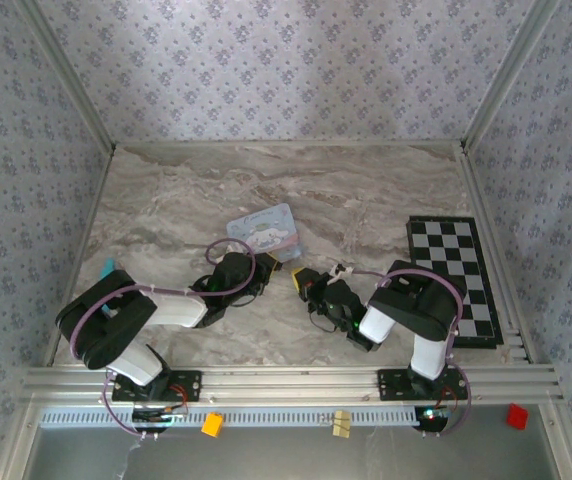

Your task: Unlock the padlock with the key

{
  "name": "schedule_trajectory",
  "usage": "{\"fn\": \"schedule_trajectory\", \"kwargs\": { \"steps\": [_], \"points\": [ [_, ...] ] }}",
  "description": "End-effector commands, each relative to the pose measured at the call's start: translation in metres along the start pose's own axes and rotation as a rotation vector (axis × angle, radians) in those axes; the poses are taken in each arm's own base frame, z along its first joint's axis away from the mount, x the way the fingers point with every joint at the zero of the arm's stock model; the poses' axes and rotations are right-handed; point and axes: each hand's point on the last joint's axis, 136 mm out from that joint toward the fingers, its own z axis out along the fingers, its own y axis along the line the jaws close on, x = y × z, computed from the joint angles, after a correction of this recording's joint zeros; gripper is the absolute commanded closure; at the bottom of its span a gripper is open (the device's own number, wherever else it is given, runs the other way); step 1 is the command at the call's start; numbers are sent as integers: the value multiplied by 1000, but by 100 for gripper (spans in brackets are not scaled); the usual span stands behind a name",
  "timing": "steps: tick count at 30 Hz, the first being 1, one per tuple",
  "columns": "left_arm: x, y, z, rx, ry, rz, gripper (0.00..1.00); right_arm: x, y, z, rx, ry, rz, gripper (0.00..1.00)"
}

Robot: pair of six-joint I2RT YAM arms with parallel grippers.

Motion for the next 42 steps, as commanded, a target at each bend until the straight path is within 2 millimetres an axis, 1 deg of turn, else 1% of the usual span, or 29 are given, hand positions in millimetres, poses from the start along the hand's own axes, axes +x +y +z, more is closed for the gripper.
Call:
{"fn": "schedule_trajectory", "kwargs": {
  "steps": [1,3,8,17,23,27,31,35,38,42],
  "points": [
    [1,-25,-6,91,-7,8,97,-2,5,0,-17,-14,7,100],
    [-1,-22,-6,87,-12,6,97,-3,8,-1,-25,-18,2,100],
    [0,-26,-6,97,-9,9,97,-3,6,-2,-18,-20,5,100],
    [-3,-22,-6,89,-29,11,97,-3,5,-5,-18,-20,1,100],
    [-4,-25,-9,97,-38,12,97,-1,9,-4,-26,-14,1,100],
    [-5,-23,-10,88,-43,18,97,-1,10,-4,-30,-15,-4,100],
    [-3,-24,-10,93,-37,17,97,-2,9,-3,-27,-17,-1,100],
    [1,-24,-9,88,-29,24,97,-2,13,-1,-36,-14,3,100],
    [4,-20,-8,81,-26,19,97,-1,15,-1,-41,-13,0,100],
    [6,-20,-7,87,-20,15,97,-2,13,0,-35,-14,6,100]
  ]
}}
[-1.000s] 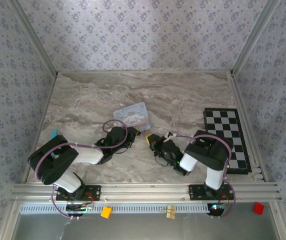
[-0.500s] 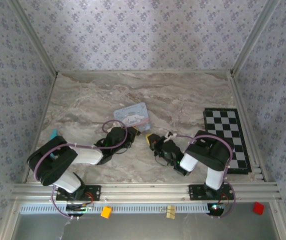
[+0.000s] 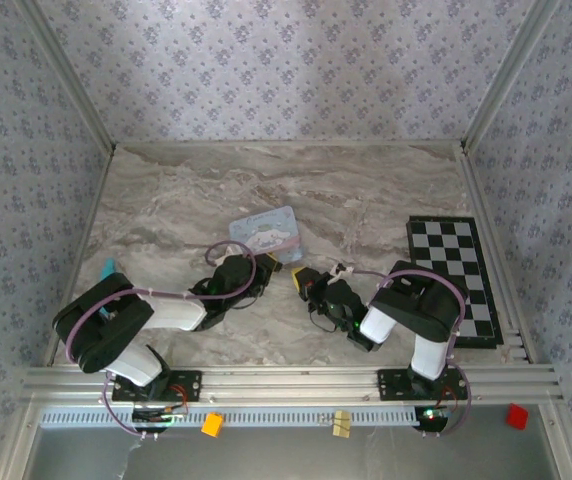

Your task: Unlock the padlock with the key

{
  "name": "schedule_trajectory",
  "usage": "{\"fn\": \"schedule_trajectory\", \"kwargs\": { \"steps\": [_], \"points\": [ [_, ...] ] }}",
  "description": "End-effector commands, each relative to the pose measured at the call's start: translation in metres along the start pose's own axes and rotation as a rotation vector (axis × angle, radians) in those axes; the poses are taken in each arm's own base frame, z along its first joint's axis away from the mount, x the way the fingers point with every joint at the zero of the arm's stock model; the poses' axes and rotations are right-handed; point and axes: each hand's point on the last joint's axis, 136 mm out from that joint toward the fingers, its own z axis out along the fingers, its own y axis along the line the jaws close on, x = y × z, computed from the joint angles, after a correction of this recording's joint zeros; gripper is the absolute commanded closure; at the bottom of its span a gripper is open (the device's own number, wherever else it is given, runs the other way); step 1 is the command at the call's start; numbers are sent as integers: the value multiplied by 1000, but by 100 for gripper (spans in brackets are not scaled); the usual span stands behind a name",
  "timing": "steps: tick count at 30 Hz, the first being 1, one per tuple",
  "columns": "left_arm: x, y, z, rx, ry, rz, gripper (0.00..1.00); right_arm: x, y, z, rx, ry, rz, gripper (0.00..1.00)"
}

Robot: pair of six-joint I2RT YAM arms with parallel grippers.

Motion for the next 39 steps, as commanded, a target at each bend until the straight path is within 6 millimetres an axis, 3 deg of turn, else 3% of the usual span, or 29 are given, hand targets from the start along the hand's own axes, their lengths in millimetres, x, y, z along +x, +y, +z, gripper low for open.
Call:
{"fn": "schedule_trajectory", "kwargs": {
  "steps": [1,11,19,39],
  "points": [
    [3,-17,0,67,0,-6,97,-3,9,1,-27,-14,3,100],
    [-5,-6,-1,36,-36,-2,97,-7,10,-4,-28,-21,-2,100],
    [-11,-9,-4,48,-61,6,97,-7,3,-7,-9,-20,-2,100],
    [5,-12,4,67,-3,-4,97,0,10,1,-26,3,6,100]
  ]
}}
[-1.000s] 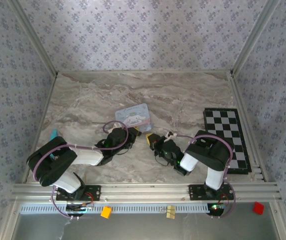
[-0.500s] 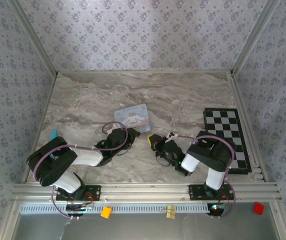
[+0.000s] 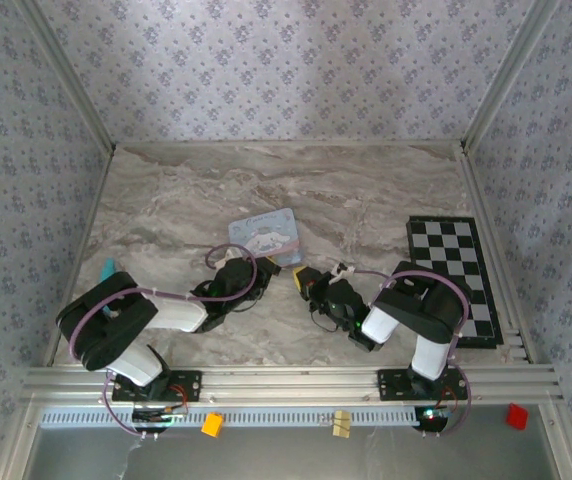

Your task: Unlock the padlock with the key

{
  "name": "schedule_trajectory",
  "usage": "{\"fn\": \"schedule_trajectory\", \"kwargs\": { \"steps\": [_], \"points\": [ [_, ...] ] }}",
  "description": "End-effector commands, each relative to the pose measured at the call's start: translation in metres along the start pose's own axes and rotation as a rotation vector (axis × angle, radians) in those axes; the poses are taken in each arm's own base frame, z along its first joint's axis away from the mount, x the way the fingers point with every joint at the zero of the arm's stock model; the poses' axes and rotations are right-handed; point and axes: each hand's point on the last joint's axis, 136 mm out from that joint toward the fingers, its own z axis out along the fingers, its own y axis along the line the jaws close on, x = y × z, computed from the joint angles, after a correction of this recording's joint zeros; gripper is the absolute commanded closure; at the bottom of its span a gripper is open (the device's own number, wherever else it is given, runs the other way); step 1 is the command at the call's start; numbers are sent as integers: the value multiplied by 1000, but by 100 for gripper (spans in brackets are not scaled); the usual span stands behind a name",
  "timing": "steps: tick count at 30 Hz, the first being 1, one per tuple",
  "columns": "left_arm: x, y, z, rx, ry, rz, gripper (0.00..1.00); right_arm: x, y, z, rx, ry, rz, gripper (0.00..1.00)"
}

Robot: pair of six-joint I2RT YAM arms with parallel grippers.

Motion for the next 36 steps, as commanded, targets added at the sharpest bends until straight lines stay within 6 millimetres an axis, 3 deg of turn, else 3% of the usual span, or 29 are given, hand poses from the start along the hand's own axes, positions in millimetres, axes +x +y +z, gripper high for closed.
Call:
{"fn": "schedule_trajectory", "kwargs": {
  "steps": [1,11,36],
  "points": [
    [6,-26,2,95,15,-22,97,2,6,2,-20,1,4,100],
    [-2,-32,-3,112,-21,-17,97,-4,-7,-5,13,-22,8,100],
    [3,-39,-3,130,4,-20,97,3,2,3,-10,3,12,100]
  ]
}}
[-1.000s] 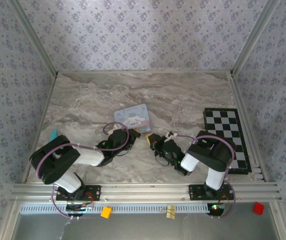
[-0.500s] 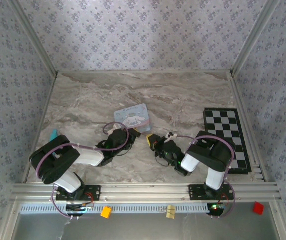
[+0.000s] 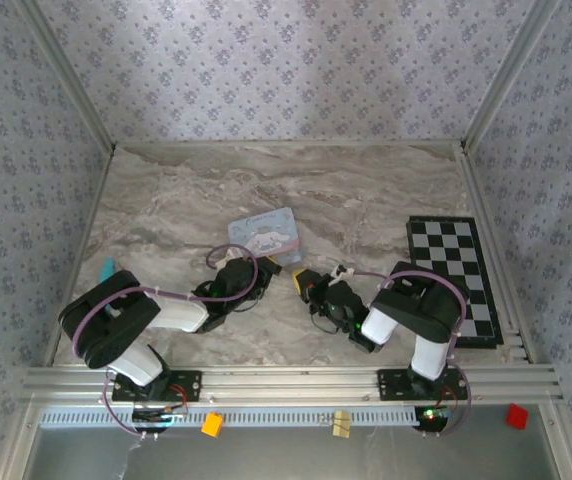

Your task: Unlock the padlock with the key

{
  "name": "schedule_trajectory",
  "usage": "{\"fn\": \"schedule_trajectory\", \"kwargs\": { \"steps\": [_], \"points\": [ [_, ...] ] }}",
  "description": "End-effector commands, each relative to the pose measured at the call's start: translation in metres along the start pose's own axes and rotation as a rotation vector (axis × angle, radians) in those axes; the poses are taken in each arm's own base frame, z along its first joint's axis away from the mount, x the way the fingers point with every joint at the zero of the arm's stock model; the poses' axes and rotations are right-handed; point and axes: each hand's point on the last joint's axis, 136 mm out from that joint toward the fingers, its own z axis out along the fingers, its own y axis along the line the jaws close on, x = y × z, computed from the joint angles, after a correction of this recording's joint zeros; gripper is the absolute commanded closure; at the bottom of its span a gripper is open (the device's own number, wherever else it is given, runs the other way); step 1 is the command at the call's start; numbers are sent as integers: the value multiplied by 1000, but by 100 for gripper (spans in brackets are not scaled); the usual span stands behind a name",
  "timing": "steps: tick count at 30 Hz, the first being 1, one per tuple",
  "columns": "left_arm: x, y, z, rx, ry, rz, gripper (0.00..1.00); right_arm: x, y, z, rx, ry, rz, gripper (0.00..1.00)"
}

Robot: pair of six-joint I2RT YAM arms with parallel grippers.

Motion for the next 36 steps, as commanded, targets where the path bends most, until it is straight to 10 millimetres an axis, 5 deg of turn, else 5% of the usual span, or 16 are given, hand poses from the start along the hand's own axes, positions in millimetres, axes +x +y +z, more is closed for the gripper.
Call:
{"fn": "schedule_trajectory", "kwargs": {
  "steps": [1,23,36],
  "points": [
    [4,-36,-4,117,13,-19,97,0,10,5,-31,-4,17,100],
    [19,-37,-2,127,96,-44,97,-7,12,3,-34,-12,10,100],
    [18,-41,2,124,91,-46,97,27,17,10,-45,106,-21,100]
  ]
}}
